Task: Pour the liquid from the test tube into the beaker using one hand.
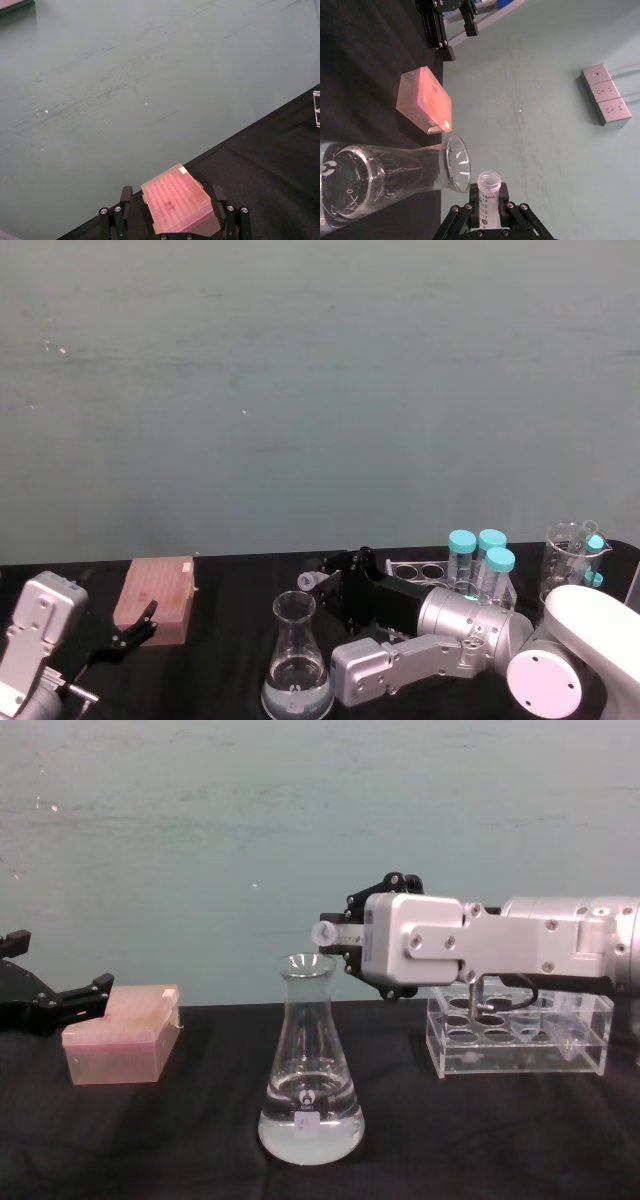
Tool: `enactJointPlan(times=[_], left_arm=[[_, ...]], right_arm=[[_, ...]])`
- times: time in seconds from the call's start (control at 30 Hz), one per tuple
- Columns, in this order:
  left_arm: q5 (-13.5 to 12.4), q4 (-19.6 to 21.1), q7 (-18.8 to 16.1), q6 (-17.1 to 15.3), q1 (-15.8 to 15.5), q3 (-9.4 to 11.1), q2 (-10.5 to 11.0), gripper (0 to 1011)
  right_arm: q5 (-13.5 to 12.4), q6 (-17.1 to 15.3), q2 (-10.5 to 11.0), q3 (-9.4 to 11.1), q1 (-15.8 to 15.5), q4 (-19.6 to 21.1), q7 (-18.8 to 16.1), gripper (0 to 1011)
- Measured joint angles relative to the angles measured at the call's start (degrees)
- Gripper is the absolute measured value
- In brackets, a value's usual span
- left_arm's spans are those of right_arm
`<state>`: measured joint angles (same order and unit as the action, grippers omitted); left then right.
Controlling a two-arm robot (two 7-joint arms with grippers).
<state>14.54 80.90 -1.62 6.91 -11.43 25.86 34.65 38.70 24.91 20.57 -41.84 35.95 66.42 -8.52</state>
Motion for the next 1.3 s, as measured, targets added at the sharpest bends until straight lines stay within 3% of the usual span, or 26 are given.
enactJointPlan(times=[1.3], left_arm=[[0.0,0.0,0.0,0.0,0.0,0.0,0.0,1000]], right_arm=[[7.9,2.37,2.01,-2.66,1.1,1.25,7.43,213]])
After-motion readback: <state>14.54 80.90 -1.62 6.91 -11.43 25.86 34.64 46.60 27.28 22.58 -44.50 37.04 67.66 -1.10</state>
